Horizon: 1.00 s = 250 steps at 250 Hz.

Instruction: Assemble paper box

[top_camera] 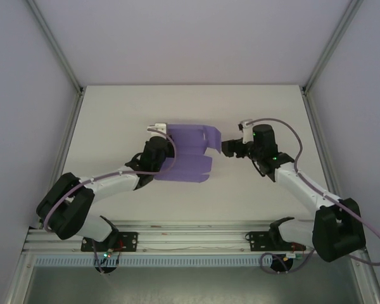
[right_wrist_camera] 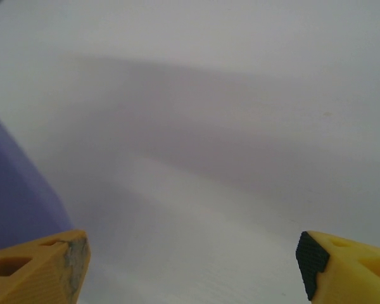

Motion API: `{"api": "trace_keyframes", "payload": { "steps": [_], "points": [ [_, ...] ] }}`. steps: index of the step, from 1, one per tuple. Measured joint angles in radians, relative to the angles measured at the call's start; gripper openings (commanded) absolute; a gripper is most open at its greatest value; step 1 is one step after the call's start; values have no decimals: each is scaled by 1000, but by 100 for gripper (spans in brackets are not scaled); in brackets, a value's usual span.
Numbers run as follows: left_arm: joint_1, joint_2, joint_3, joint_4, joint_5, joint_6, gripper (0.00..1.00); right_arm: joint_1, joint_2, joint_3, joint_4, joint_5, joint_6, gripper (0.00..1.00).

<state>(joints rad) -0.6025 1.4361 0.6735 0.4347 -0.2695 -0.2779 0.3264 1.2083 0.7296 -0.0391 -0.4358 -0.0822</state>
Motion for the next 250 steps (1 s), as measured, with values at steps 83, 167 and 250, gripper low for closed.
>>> {"api": "trace_keyframes", "payload": {
  "steps": [83, 167, 250],
  "points": [
    [0, 16, 4, 0, 8, 8, 0, 27, 124, 74, 10, -274, -79, 69],
    [0, 48, 14, 0, 20, 18, 0, 97, 273, 188, 26, -337, -95, 63],
    [1, 68, 33, -13, 10, 19, 0, 149, 342, 225, 77, -130, 6, 44]
  ]
}}
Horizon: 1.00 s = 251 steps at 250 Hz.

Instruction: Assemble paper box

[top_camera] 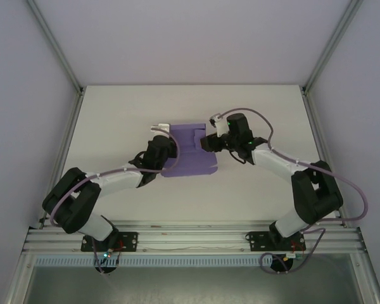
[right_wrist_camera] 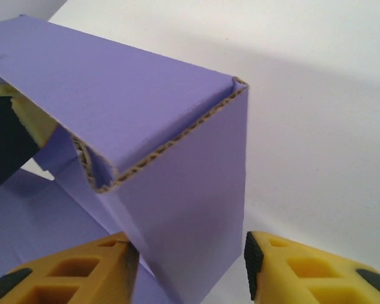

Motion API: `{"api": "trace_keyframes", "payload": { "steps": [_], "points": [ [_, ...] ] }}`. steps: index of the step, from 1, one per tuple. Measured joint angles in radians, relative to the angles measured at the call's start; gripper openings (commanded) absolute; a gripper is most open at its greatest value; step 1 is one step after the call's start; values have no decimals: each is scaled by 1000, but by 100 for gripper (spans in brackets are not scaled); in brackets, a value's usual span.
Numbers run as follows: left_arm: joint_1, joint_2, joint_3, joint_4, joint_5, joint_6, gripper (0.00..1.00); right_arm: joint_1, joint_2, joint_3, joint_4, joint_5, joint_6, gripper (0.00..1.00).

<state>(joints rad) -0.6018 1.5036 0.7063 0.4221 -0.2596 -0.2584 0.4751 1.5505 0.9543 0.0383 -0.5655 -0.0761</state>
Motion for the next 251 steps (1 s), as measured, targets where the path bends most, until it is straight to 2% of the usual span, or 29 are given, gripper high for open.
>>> {"api": "trace_keyframes", "payload": {
  "steps": [19, 34, 45, 62, 96, 120, 155, 195, 251],
  "points": [
    [-1, 8, 3, -1, 0, 0, 0, 20, 16, 0, 23, 52, 25, 44],
    [-1, 10, 5, -2, 1, 0, 0, 31, 33, 0, 44, 79, 48, 37],
    [0, 13, 8, -6, -2, 0, 0, 36, 46, 1, 63, 96, 63, 35],
    [-1, 20, 15, -14, -5, 3, 0, 37, 60, 0, 84, 115, 87, 23],
    [-8, 22, 24, -16, -10, 7, 0, 47, 64, 4, 89, 198, 108, 16],
    [-19, 22, 32, -18, -24, 3, 0, 78, 72, 26, 66, 325, 115, 0],
    [-30, 37, 60, -42, -90, -21, 0, 159, 127, 99, 22, 587, 178, 0],
    [-34, 61, 80, -46, -108, -53, 0, 236, 209, 197, -65, 872, 270, 0],
    [-34, 72, 90, -49, -106, -82, 0, 271, 262, 277, -154, 1035, 307, 0]
  ]
}}
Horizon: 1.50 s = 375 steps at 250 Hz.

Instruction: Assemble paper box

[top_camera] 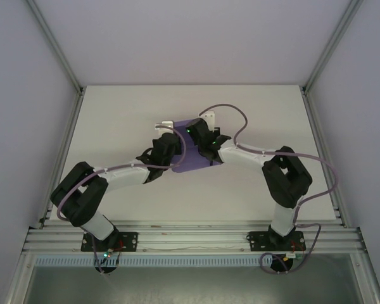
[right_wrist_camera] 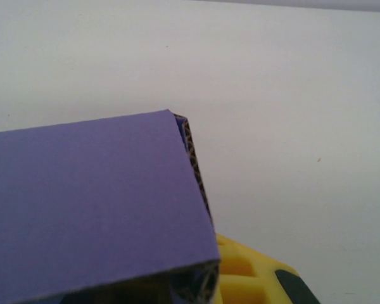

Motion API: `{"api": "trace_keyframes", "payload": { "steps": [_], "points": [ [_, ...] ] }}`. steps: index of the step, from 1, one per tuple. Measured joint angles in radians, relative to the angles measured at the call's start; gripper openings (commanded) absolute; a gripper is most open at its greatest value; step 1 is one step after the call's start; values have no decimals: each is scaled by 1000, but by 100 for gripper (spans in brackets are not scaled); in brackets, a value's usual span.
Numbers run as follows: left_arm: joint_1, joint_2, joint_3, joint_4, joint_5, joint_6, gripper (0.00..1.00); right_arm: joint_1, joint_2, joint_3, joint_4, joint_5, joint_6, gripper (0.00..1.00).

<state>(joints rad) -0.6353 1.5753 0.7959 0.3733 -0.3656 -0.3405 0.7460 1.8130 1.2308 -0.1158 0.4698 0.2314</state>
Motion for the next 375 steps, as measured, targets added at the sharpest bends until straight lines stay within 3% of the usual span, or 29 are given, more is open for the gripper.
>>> {"api": "trace_keyframes", "payload": {
  "steps": [96, 119, 134, 155, 190, 213, 241, 294, 320, 359, 375],
  "points": [
    [-5, 8, 17, -8, 14, -33, 0, 17, 2, -16, 51, 90, -60, 0],
    [-3, 19, 24, -15, 10, -33, 0, 14, -16, -70, 126, 47, -89, 25],
    [-4, 19, 24, -26, 9, -28, 0, 3, -47, -141, 195, -8, -114, 27],
    [-6, 19, 24, -40, 11, -24, 0, -31, -112, -258, 292, -126, -141, 44],
    [-6, 18, 24, -23, 10, -18, 0, -95, -220, -355, 361, -310, -163, 81],
    [-6, 18, 20, -3, 10, -8, 0, -108, -294, -373, 381, -390, -182, 100],
    [-6, 18, 6, 22, 14, 11, 0, -108, -394, -386, 386, -445, -186, 100],
    [-6, 19, -87, 141, 50, 81, 0, -150, -535, -402, 360, -441, -169, 100],
    [-6, 42, -121, 209, 82, 123, 0, -181, -552, -400, 338, -468, -167, 85],
    [-6, 116, -134, 318, 139, 161, 0, -189, -488, -358, 288, -635, -197, 45],
    [-6, 154, -137, 369, 164, 175, 0, -190, -443, -330, 275, -699, -200, 36]
  ]
}}
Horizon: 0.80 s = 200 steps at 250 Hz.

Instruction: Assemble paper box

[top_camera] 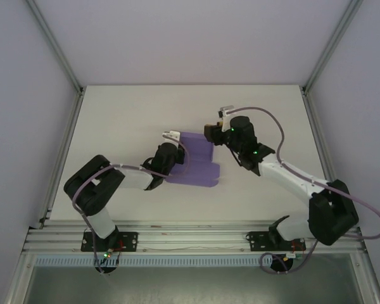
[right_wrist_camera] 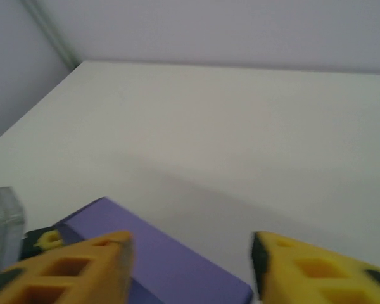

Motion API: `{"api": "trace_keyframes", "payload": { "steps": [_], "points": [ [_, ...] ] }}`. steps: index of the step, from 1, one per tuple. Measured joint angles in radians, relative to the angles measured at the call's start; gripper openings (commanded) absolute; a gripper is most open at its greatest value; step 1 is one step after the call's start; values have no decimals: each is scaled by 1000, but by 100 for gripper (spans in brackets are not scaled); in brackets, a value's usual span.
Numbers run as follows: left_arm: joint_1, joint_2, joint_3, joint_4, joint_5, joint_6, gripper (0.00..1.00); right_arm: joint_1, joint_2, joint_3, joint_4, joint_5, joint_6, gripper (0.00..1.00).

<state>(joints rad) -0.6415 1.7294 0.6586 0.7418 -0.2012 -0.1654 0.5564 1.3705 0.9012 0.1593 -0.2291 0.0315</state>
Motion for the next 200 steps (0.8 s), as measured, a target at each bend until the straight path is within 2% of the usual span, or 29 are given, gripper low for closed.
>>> {"api": "trace_keyframes", "payload": {
  "steps": [46, 79, 142, 155, 185, 200],
  "points": [
    [0, 121, -5, 114, 51, 15, 0, -1, 142, 88, -70, -133, -16, 22],
    [1, 157, -8, 199, 74, 14, 0, -1, 230, 138, -113, -188, -31, 19],
    [2, 180, -8, 243, 90, 18, 0, -6, 341, 192, -155, -228, -45, 15],
    [2, 180, -8, 243, 89, 18, 3, -6, 349, 197, -155, -239, -46, 15],
    [2, 180, -8, 243, 89, 22, 16, -10, 354, 198, -154, -252, -45, 15],
    [3, 180, -8, 242, 89, 24, 17, -10, 354, 198, -152, -256, -45, 15]
  ]
}}
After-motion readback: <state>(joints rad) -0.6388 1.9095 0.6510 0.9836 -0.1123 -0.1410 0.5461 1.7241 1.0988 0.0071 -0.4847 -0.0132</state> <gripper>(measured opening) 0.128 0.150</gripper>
